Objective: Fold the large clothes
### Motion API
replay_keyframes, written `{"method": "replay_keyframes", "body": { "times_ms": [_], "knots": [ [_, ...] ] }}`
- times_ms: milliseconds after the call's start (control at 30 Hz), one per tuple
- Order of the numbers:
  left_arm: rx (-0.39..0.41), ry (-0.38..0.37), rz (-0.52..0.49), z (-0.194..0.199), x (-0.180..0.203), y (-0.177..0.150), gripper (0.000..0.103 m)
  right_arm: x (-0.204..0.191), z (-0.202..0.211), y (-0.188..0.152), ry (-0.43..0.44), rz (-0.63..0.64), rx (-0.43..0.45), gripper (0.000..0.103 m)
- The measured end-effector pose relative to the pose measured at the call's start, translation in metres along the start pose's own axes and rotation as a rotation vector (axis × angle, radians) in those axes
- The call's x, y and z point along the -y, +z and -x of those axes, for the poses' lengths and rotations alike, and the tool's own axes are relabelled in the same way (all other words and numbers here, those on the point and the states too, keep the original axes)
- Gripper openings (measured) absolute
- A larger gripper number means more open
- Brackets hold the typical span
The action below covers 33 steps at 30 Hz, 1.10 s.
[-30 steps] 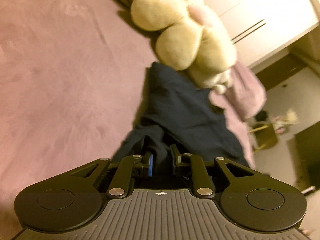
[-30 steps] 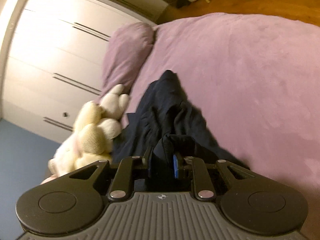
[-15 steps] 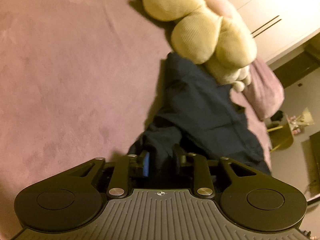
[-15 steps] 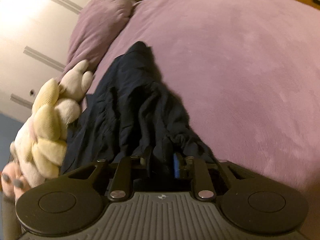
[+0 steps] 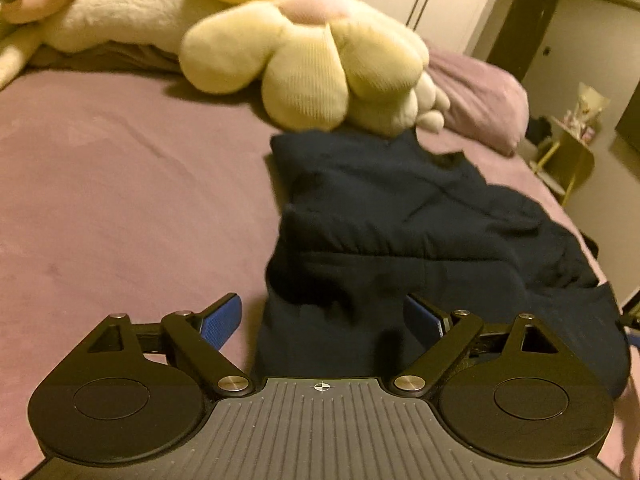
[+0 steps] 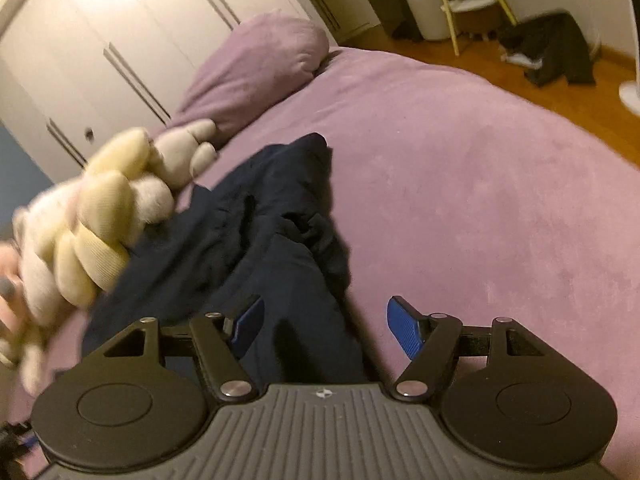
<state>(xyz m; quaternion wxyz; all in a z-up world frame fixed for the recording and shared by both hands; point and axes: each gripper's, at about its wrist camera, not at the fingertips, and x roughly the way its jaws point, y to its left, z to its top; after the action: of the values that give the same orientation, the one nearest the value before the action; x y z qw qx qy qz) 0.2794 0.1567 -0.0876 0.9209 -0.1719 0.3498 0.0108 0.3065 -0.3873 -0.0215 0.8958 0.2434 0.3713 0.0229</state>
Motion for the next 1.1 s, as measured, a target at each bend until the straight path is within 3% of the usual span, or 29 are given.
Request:
{"method": "replay_keyframes", "body": {
  "times_ms": [100,167,233,300,367,400,467,667,833,933,1100],
  "knots": [
    [-0.028,0.007,0.012,-0.019,0.0,0.002,0.091,-0.016,-0.017,0.005,-0.037,0.12,-0.017,0.069],
    [-0.028,0.01,0.017,-0.023,-0.001,0.003,0.085,-0.026,-0.028,0.006,-0.051,0.179,-0.038,0.068],
    [-0.031,0.003,0.032,-0.027,-0.002,0.004,0.071,-0.034,-0.039,0.008,-0.051,0.212,-0.058,0.062],
    [-0.047,0.025,0.036,-0.03,-0.001,0.004,0.041,-0.041,-0.044,0.009,-0.049,0.239,-0.071,0.05],
    [-0.057,0.02,0.035,-0.028,0.0,0.003,0.031,-0.05,-0.049,0.005,-0.053,0.291,-0.079,0.033],
    [-0.049,0.022,0.027,-0.024,0.002,0.004,0.027,-0.054,-0.049,0.002,-0.059,0.323,-0.071,0.029],
    [-0.028,0.026,-0.005,-0.011,0.009,0.008,0.024,-0.063,-0.048,-0.004,-0.081,0.384,-0.05,0.011],
    [0.124,-0.063,-0.028,0.039,0.023,0.048,0.022,-0.082,-0.005,0.002,-0.052,0.444,0.093,0.008],
    [0.241,-0.015,-0.065,0.025,0.039,0.089,0.022,-0.101,0.013,0.038,-0.028,0.378,0.23,0.008],
    [0.181,0.044,-0.052,-0.019,0.04,0.102,0.022,-0.11,-0.009,0.059,-0.068,0.341,0.245,0.008],
    [0.033,0.144,-0.066,-0.087,0.035,0.086,0.022,-0.114,-0.075,0.064,-0.146,0.349,0.135,0.008]
  ]
}}
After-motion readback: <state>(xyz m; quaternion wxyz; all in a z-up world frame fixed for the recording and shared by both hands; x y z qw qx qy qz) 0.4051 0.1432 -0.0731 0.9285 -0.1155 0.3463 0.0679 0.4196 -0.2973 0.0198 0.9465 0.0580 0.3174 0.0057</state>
